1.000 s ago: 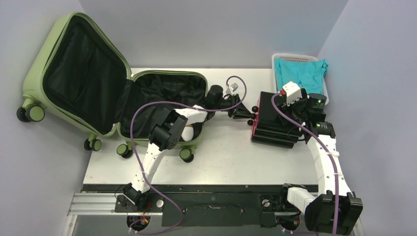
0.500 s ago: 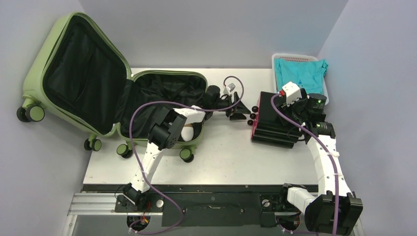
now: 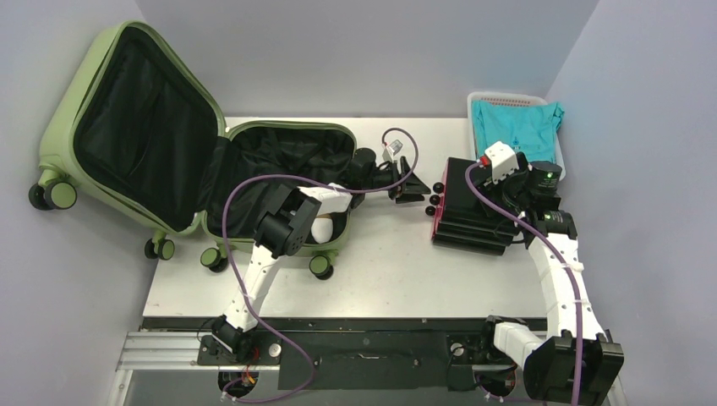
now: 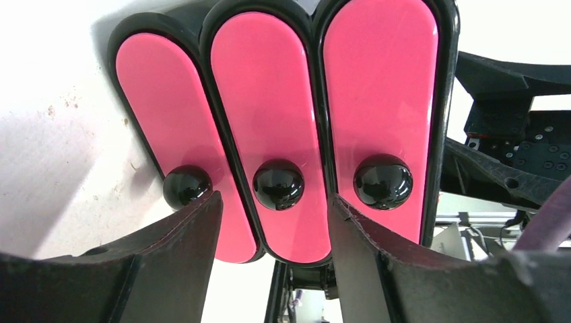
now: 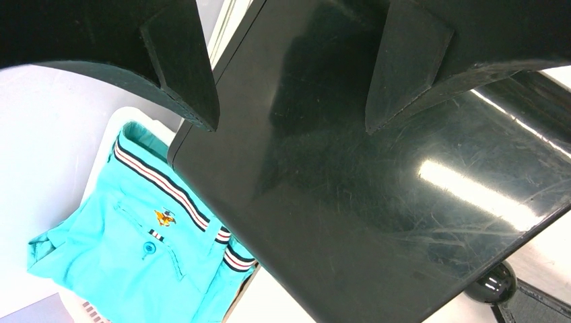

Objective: Open, take out, and arrange the luggage
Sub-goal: Move the storage box to the center of the board.

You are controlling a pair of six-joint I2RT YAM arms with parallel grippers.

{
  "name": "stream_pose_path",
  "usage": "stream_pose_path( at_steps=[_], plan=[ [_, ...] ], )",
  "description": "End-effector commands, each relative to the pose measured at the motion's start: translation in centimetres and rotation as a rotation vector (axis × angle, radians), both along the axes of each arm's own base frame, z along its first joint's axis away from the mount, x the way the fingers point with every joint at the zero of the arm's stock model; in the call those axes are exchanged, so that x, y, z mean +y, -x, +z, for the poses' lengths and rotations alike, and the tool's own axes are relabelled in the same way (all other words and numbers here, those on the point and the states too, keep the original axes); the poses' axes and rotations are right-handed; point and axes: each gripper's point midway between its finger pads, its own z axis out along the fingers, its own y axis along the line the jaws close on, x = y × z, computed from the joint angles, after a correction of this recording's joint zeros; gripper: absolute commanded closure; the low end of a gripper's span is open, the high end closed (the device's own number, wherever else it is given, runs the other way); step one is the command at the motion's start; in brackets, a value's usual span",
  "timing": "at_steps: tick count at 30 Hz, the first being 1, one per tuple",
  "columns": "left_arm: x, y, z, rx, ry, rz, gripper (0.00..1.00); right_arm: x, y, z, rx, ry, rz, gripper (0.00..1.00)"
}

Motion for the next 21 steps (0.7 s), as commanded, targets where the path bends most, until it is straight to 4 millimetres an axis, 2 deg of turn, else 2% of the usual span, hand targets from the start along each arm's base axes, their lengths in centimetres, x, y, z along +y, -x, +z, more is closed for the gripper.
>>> stream_pose_path(
  at_steps=[1,3,5,7,8,9,10,11,12,16,17,18,19,21],
  plan=[
    [1.6,-1.5,-1.2,-0.166,-0.046,0.013,0.42,-0.6,1.7,-0.8,0.054,0.04,0.005,0.24],
    [2.5,-2.7,0.9,-0.27,-0.036,0.019,0.38,-0.5,1.8,-0.5,0.061,0.038,0.017,0.24],
    [3.5,-3.8,2.2,-0.37,-0.032,0.024,0.33,-0.4,1.7,-0.2,0.06,0.033,0.025,0.24],
    [4.6,-4.6,2.5,-0.418,-0.058,0.039,0.29,-0.3,1.5,0.3,0.053,0.013,0.021,0.24],
    [5.1,-4.7,1.8,-0.406,-0.077,0.05,0.28,-0.3,1.4,0.8,0.049,-0.018,0.003,0.24],
    [5.4,-4.8,2.2,-0.408,-0.078,0.062,0.26,-0.1,1.4,0.8,0.062,-0.048,0.0,0.24],
    [5.6,-4.2,1.5,-0.386,-0.086,0.064,0.24,0.1,1.3,1.9,0.052,-0.08,-0.004,0.23],
    [5.5,-3.9,2.5,-0.402,-0.066,0.067,0.13,0.7,1.5,2.0,0.064,-0.119,0.021,0.24],
    [5.3,-3.3,2.4,-0.396,-0.066,0.06,0.01,1.4,1.4,3.0,0.05,-0.158,0.041,0.24],
    [5.1,-2.6,5.4,-0.429,-0.068,0.045,0.03,2.8,1.1,5.6,-0.017,-0.208,0.07,0.24],
    [5.2,-2.6,6.7,-0.449,-0.069,0.05,0.04,3.2,0.8,6.4,-0.038,-0.203,0.077,0.24],
    [5.3,-2.5,7.1,-0.459,-0.086,0.044,0.04,3.6,0.6,6.7,-0.044,-0.19,0.08,0.24],
    [5.4,-2.3,8.7,-0.486,-0.075,0.044,0.04,3.8,0.4,7.2,-0.054,-0.18,0.086,0.24],
    [5.7,-1.8,10.5,-0.51,-0.057,0.038,0.04,4.9,-0.1,7.4,-0.066,-0.165,0.098,0.24]
  ],
)
